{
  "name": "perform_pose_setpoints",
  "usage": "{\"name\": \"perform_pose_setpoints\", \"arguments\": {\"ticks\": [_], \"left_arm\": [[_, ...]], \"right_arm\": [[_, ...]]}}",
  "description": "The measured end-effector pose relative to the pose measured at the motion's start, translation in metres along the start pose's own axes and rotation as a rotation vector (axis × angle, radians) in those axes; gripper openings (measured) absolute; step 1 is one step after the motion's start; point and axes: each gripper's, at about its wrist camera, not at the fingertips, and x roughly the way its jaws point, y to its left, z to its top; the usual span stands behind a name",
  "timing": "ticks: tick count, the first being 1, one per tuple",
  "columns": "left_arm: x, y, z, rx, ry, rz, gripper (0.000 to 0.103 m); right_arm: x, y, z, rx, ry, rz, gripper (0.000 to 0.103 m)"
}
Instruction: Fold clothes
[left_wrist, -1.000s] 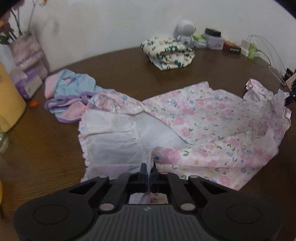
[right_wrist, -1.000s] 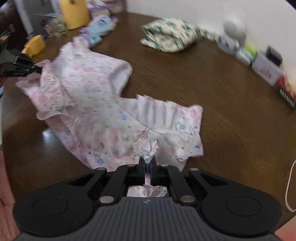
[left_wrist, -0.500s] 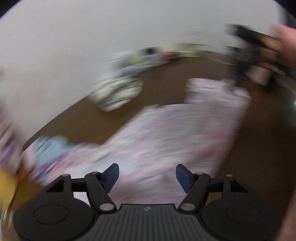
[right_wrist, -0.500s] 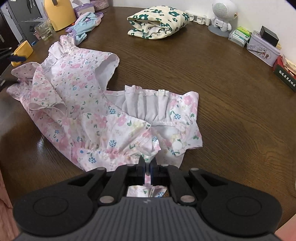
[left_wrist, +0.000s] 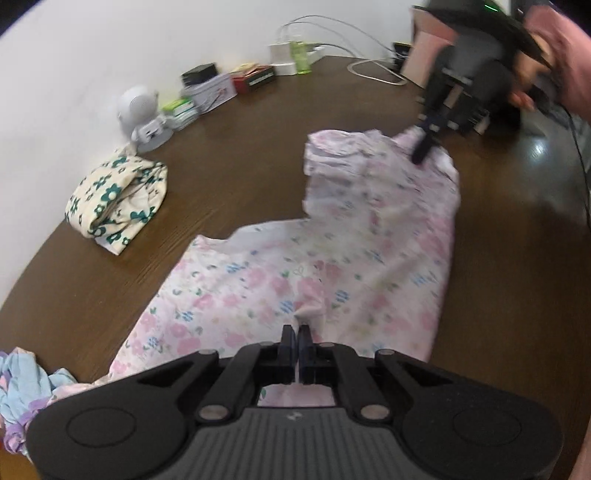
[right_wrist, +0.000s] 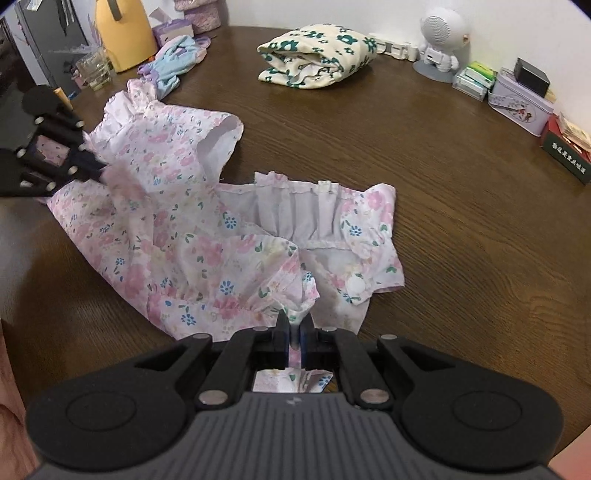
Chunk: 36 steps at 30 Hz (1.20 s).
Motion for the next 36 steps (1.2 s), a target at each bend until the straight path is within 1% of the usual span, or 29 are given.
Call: {"name": "perform_pose_setpoints", "arguments": {"ticks": [5,10,13,15,18,20,23,25,28,31,32,33,34,35,36], "left_arm": [[0.022,0.010,0.010,-0.069,0.041,0.013,0.003],[0.031,0.007,0.013,-0.116,0.018,0.020,0.003],[0.030,0.003,0.014,-0.134,0.004,0.006,0.003],[0.026,-0.002,0.013,-0.118,0.001,-0.021,0.002],[0.015,-0.015,0.011,-0.064,-0.004,-0.074,0.002],[0.009,-0.022,0.011,-0.027,-0.003,-0.096,0.002],[0.018,-0.022,0.015,-0.029,0.026,-0.087,0.003],[0.028,-0.017,0.020,-0.047,0.034,-0.068,0.004],[0.040,-0.009,0.025,-0.086,0.029,-0.052,0.012],[0.044,-0.004,0.025,-0.125,0.013,-0.050,0.021],[0.042,-0.004,0.024,-0.134,0.006,-0.046,0.031],[0.041,-0.004,0.022,-0.143,-0.001,-0.042,0.035],[0.040,-0.005,0.020,-0.151,-0.008,-0.039,0.036],[0.037,-0.005,0.017,-0.158,-0.019,-0.033,0.040],[0.032,-0.004,0.013,-0.169,-0.037,-0.023,0.047]], "right_arm": [[-0.002,-0.003,-0.007,0.021,-0.033,0.004,0.004],[-0.006,-0.006,-0.024,0.054,-0.064,-0.008,0.004],[-0.014,-0.003,-0.034,0.072,-0.072,0.026,0.004],[-0.021,0.000,-0.040,0.074,-0.075,0.055,0.004],[-0.035,0.005,-0.053,0.060,-0.070,0.080,0.004],[-0.040,0.005,-0.060,0.061,-0.064,0.074,0.004],[-0.037,0.000,-0.063,0.089,-0.059,0.058,0.004],[-0.031,-0.002,-0.060,0.105,-0.060,0.044,0.004],[-0.022,-0.002,-0.052,0.113,-0.066,0.029,0.005],[-0.013,-0.001,-0.050,0.124,-0.053,0.008,0.007],[-0.012,-0.001,-0.052,0.131,-0.048,0.004,0.007],[-0.012,0.000,-0.052,0.138,-0.049,-0.001,0.007],[-0.014,0.000,-0.053,0.145,-0.052,-0.007,0.007],[-0.016,0.002,-0.055,0.150,-0.058,-0.016,0.007],[-0.020,0.003,-0.058,0.160,-0.067,-0.023,0.007]]}}
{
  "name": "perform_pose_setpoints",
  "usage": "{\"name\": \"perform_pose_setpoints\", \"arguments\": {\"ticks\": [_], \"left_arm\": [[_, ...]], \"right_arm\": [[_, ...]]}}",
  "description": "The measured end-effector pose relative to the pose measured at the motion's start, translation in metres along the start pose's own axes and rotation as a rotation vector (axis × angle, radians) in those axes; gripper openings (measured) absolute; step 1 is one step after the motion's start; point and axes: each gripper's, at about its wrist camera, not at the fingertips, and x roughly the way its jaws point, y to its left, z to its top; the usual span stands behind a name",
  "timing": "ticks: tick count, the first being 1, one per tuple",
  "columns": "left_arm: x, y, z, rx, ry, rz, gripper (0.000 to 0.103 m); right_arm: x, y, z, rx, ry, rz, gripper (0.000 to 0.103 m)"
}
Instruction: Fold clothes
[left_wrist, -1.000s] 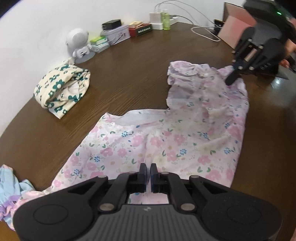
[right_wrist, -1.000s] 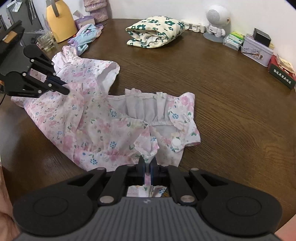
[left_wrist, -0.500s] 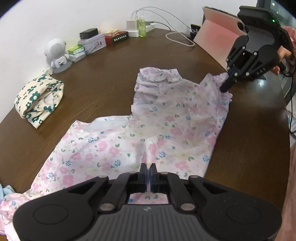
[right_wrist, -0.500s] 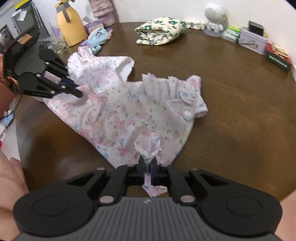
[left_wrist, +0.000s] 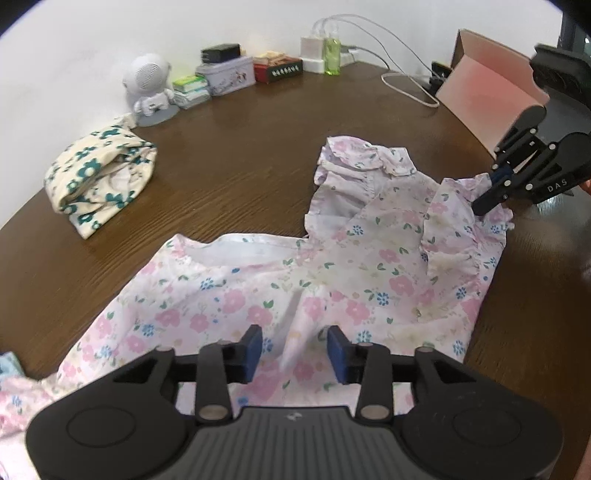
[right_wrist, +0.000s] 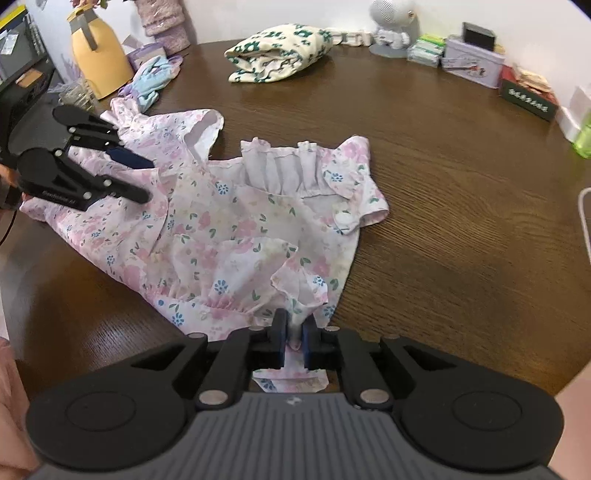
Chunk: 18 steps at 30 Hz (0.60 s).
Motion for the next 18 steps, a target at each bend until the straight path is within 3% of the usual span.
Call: {"name": "perform_pose_setpoints", "arguments": {"ticks": [4,6,7,8,11,14,18], "left_arm": [[-0.032,0.010,-0.018,-0.075,-0.099,0.045,0.050],[-0.059,0.017,-0.033,-0.116,-0.152,0.075,0.054],[-0.072,0.020,-0.041,-0.134,-0.176,0.092,0.056],[-0.087,0.023,-0.051,-0.147,-0.192,0.112,0.058],[-0.128,0.032,-0.089,-0.173,-0.228,0.171,0.065],[-0.153,0.049,-0.125,-0.208,-0.230,0.213,0.065],[-0.160,0.085,-0.153,-0.295,-0.218,0.254,0.065]], "right_arm": [[-0.011,0.003,-0.012,0.047,-0.039,-0.019,0.010],[-0.018,0.007,-0.016,0.086,-0.074,-0.050,0.022],[-0.024,0.008,-0.019,0.103,-0.101,-0.064,0.034],[-0.031,0.009,-0.022,0.122,-0.132,-0.079,0.037],[-0.057,0.021,-0.027,0.158,-0.227,-0.125,0.038],[-0.070,0.051,-0.016,0.127,-0.305,-0.115,0.040],[-0.041,0.090,0.024,0.052,-0.316,-0.048,0.044]]}}
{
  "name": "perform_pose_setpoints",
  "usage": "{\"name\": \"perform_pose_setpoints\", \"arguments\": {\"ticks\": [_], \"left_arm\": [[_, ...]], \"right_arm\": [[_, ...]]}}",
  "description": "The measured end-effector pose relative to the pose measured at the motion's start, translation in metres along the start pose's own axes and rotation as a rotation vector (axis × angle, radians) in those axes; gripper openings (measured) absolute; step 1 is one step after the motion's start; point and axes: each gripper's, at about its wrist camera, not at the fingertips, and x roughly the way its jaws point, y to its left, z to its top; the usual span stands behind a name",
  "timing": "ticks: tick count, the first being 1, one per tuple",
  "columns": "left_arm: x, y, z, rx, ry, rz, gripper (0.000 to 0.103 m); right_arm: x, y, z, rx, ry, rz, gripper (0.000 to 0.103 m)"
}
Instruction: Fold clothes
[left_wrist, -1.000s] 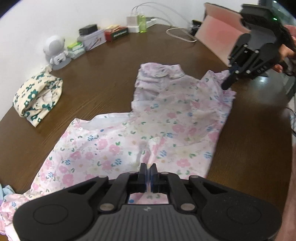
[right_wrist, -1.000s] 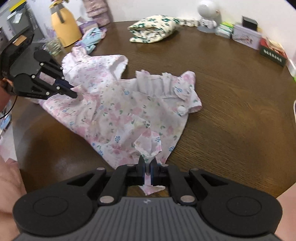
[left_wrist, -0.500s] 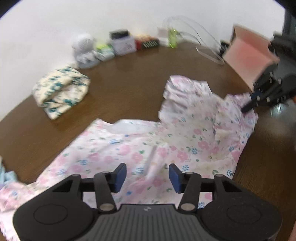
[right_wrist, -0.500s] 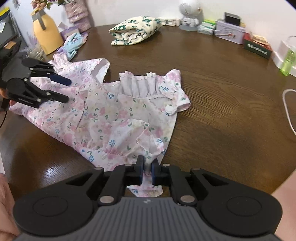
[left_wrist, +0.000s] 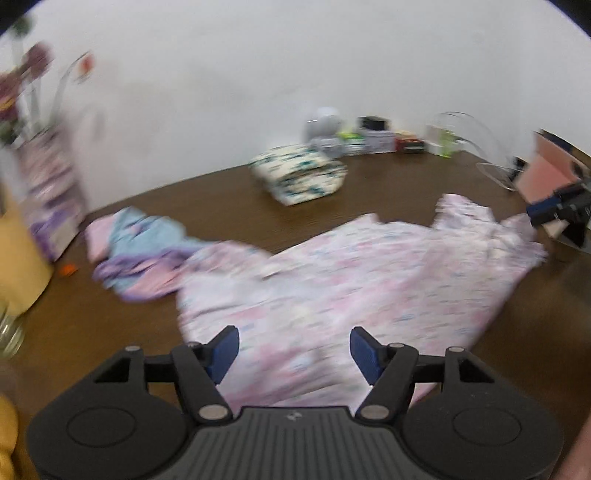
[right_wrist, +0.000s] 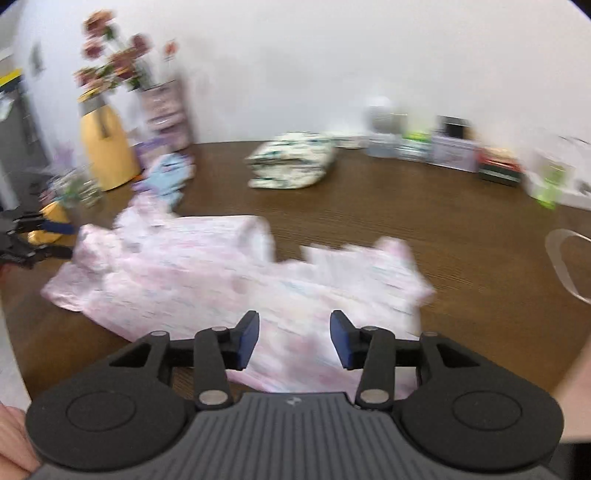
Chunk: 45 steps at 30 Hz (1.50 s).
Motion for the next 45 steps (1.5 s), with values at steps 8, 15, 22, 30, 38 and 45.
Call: {"name": "perform_pose_setpoints", "arguments": {"ticks": [8,15,22,30,38,45], "left_arm": [[0.030,0.046,-0.009,-0.148,-0.013,-0.140,0.066],[0.055,0.056,-0.013,-0.226,-0.009,-0.209,0.001],[0.065,0.062,-0.029,-0.307,-0.001,-0.164,0.001],[0.061,0.047,-0.031,-0.294,-0.031,-0.023,0.031],[0.003,0.000,-0.029,-0.226,-0.144,0.037,0.058],[0.014,-0.001,-0.043,-0.326,-0.069,0.144,0.061]], "right_arm": [[0.102,0.041,0.044,-0.108,0.133,0.121,0.058],[0.139,0.038,0.056,-0.124,0.244,0.276,0.023],[0.163,0.010,0.053,0.023,0.269,0.270,0.001],[0.155,0.009,0.044,-0.004,0.215,0.253,0.003],[0.096,0.033,0.034,-0.097,0.051,0.245,0.013],[0.099,0.025,0.023,-0.060,0.068,0.228,0.040]]}}
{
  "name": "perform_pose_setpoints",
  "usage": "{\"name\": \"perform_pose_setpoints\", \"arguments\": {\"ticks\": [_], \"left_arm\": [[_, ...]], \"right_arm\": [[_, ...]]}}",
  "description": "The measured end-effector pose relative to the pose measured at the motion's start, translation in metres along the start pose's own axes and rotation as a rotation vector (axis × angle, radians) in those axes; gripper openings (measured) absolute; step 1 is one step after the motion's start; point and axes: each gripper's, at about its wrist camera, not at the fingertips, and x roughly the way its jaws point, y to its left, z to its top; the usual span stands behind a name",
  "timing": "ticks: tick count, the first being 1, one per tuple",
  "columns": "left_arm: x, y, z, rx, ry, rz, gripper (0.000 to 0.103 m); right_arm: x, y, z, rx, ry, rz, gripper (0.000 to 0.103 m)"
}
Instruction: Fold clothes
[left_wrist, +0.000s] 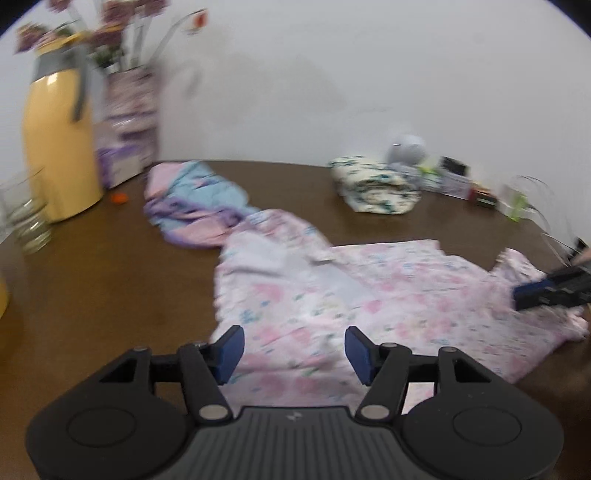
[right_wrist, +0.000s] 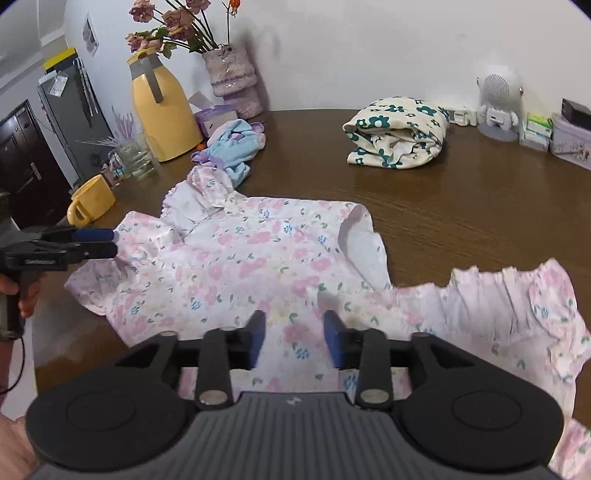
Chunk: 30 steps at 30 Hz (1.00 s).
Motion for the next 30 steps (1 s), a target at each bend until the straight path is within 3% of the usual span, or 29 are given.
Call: {"name": "perform_pose_setpoints", "arguments": {"ticks": [2,9,10,12,15,16,17,25,28,30], "left_arm": [[-0.002,0.007,-0.006,-0.036,0.010,0.022,0.064],[-0.005,0.018,-0.023,-0.101,0.055,0.019,0.060],[-0.006,0.018,-0.024,-0.105,0.056,0.017,0.055],[-0.007,0.019,-0.026,-0.116,0.056,0.000,0.028],[-0.009,0.020,-0.028,-0.133,0.057,-0.026,0.005],[-0.009,0.020,-0.029,-0.134,0.057,-0.032,0.004],[-0.011,0.019,-0.030,-0.126,0.058,-0.031,0.002],[-0.019,0.013,-0.040,-0.076,0.088,-0.018,0.002],[-0.018,0.014,-0.040,-0.088,0.082,-0.003,0.006],[-0.026,0.014,-0.037,-0.107,0.039,0.028,0.019]], "right_arm": [[-0.008,0.003,-0.010,-0.011,0.008,0.009,0.047],[-0.025,-0.001,-0.047,0.038,0.019,-0.016,0.047],[-0.025,-0.002,-0.050,0.046,0.018,-0.018,0.046],[-0.026,-0.004,-0.054,0.061,0.021,-0.012,0.038],[-0.025,-0.002,-0.059,0.063,0.036,0.003,0.020],[-0.026,-0.002,-0.061,0.067,0.042,0.007,0.011],[-0.028,-0.002,-0.062,0.072,0.043,0.007,0.008],[-0.038,0.005,-0.076,0.092,0.052,-0.002,0.006],[-0.043,0.002,-0.077,0.109,0.013,-0.003,0.013],[-0.056,-0.003,-0.075,0.127,-0.050,0.005,0.022]]}}
